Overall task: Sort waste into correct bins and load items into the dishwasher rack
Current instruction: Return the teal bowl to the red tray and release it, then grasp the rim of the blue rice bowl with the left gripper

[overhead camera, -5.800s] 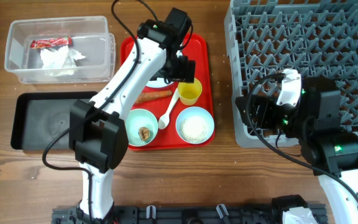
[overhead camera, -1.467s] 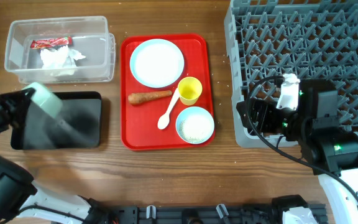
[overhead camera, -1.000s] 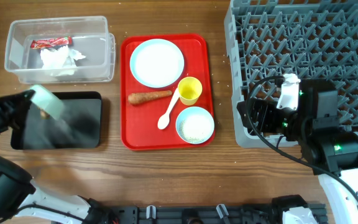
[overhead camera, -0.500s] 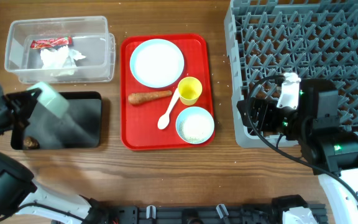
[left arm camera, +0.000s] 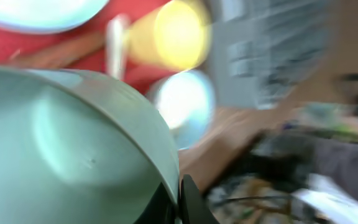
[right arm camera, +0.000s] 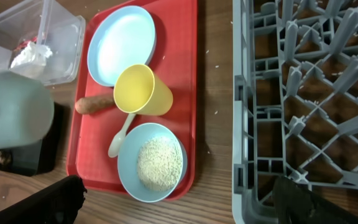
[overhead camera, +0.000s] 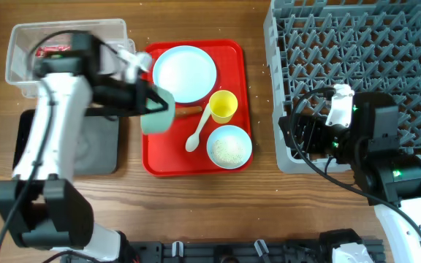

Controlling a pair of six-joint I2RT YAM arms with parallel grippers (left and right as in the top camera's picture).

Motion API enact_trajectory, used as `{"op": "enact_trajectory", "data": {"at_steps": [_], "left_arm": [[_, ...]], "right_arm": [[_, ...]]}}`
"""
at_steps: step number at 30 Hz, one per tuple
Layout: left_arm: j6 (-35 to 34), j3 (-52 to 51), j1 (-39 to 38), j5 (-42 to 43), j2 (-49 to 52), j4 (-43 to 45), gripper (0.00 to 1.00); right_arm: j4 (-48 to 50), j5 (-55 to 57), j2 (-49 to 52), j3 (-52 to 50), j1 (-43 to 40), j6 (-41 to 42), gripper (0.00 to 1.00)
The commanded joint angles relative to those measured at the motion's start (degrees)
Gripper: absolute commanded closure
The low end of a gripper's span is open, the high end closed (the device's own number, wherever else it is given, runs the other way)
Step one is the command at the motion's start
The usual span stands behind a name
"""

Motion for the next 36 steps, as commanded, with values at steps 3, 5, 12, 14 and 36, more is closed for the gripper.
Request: {"op": "enact_trajectory", "data": {"at_steps": [3, 5, 12, 14, 36], "left_arm": [[-24.30, -0.28, -14.36, -37.75, -0.24, 1.07, 0.96], [-26.88, -1.97, -16.96, -38.27, -0.24, 3.45, 0.96], [-33.81, -12.83, -22.64, -39.54, -0.24, 11.39, 0.96], [-34.56, -14.73, -23.52, -38.82, -0.24, 13.00, 0.96], [-27.74, -2.58, -32.85, -35.91, -0.98, 11.96, 0.34]], "right_arm": [[-0.31, 0.68, 0.11, 0.98, 0.13, 0.17, 0.00], [-0.04, 0.70, 0.11, 0.98, 0.13, 0.17, 0.00], [0.04, 0.70, 0.11, 0.98, 0.13, 0.17, 0.00], [0.07, 0.68, 0.11, 0.98, 0.13, 0.17, 0.00], [-0.17, 0.68, 0.11, 0.98, 0.13, 0.22, 0.00]]}}
